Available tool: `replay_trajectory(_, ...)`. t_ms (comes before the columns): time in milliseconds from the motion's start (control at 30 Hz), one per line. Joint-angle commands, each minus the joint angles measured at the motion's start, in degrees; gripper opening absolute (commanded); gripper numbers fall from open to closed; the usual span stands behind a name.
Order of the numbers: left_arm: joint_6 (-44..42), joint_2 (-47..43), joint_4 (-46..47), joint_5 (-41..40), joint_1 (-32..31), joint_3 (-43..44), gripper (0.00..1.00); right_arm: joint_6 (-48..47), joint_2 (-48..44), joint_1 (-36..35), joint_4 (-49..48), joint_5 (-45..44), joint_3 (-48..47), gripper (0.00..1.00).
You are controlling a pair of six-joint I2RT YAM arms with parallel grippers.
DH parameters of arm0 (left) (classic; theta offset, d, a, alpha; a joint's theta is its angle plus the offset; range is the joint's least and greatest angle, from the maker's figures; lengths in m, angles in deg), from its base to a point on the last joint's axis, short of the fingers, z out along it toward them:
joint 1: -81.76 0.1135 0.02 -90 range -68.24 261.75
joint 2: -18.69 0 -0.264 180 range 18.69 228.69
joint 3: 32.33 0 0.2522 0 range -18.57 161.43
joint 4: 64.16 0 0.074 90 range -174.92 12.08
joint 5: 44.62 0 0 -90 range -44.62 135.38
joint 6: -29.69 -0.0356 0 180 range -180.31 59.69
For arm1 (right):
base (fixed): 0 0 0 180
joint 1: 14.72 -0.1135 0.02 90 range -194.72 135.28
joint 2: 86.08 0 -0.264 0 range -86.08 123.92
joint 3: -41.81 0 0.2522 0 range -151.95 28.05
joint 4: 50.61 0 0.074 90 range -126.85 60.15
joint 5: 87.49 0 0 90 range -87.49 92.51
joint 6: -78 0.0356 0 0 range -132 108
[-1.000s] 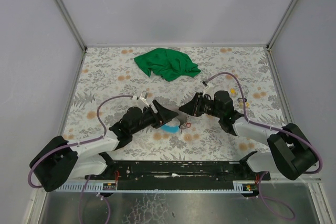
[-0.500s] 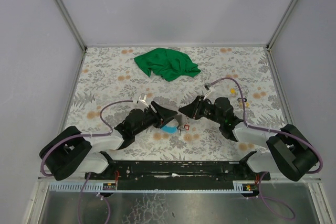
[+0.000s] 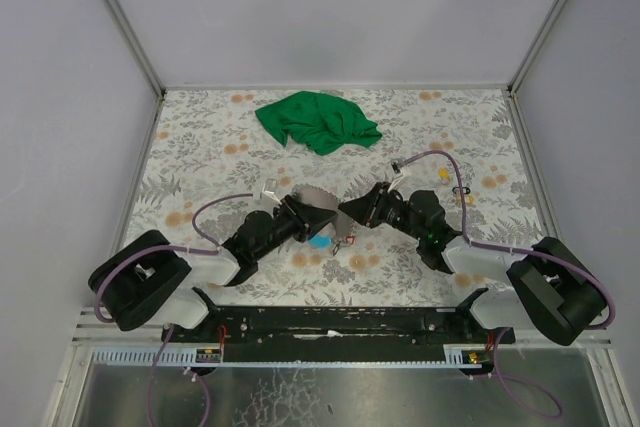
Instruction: Put the keys on the keyring
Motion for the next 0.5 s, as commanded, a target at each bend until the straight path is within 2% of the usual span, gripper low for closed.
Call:
replay_trajectory(0, 0.1, 1.8, 12.5, -2.5, 0.3, -1.7, 0.21, 1.6, -2.1, -1.3, -7.6, -0.3, 0.3, 0.02)
replay_trajectory(167, 0.2, 3.4, 18.6, -2.7, 0.3, -2.3, 0.15, 2.1, -1.6, -1.4, -9.6, 0.2, 0.5, 0.04)
replay_trajectory(267, 0.0, 3.4, 20.0, -2.6, 0.8, -3.1, 0.07, 2.1, -2.0, -1.4, -10.6, 0.1, 1.2, 0.09)
replay_trajectory(333, -0.5, 2.9, 19.7, -1.7, 1.7, -3.6, 0.01, 0.9, -3.1, -1.4, -9.6, 0.2, 1.3, 0.15)
replay_trajectory(467, -3.1, 0.0, 17.3, 0.6, 4.2, -4.6, 0.0, -4.0, -6.6, -1.4, -3.8, 1.4, 0.2, 0.39)
